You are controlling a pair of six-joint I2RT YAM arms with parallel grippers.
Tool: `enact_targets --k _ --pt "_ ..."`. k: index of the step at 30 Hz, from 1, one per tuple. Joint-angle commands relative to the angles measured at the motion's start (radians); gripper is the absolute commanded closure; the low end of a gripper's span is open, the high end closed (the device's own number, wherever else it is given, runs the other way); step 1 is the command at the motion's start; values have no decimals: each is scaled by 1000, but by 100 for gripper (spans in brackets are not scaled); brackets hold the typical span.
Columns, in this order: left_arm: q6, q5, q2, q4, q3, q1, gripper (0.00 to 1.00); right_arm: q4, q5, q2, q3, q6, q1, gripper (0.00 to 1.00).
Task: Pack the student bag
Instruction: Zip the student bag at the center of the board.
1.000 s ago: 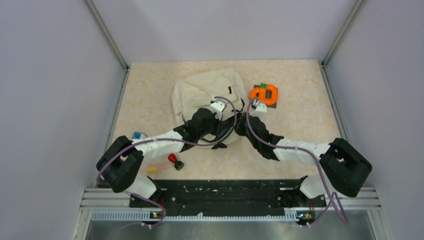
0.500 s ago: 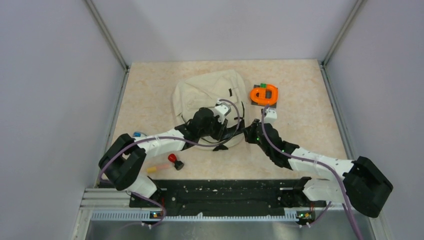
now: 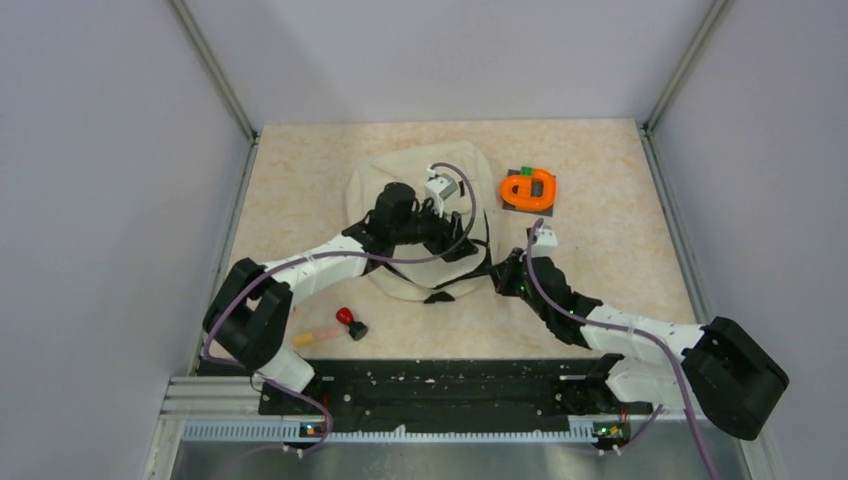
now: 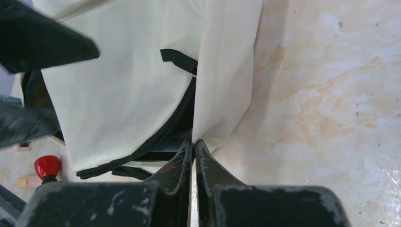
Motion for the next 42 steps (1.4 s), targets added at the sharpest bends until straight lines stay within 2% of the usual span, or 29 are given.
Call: enact_targets --k 1,7,12,17,25,30,38,42 --pt "-33 100 105 139 60 32 24 35 -37 -41 -12 -34 -8 100" --pt "104 156 200 256 93 36 24 56 -69 -55 -25 -35 -16 100" --pt "188 132 262 216 145 35 26 67 -83 -72 -40 -35 -19 100" --pt "227 72 269 250 134 35 27 74 -105 -82 -44 -37 -21 100" --pt "297 171 319 148 162 20 31 76 -117 -97 -56 -42 -25 100" --pt "349 151 336 94 178 11 43 83 -124 -106 -63 -41 -30 100" --pt "414 70 348 30 198 -23 51 84 -127 -119 -70 -38 -33 100" --pt "439 23 349 18 196 -42 61 84 -126 -126 -72 -38 -34 100"
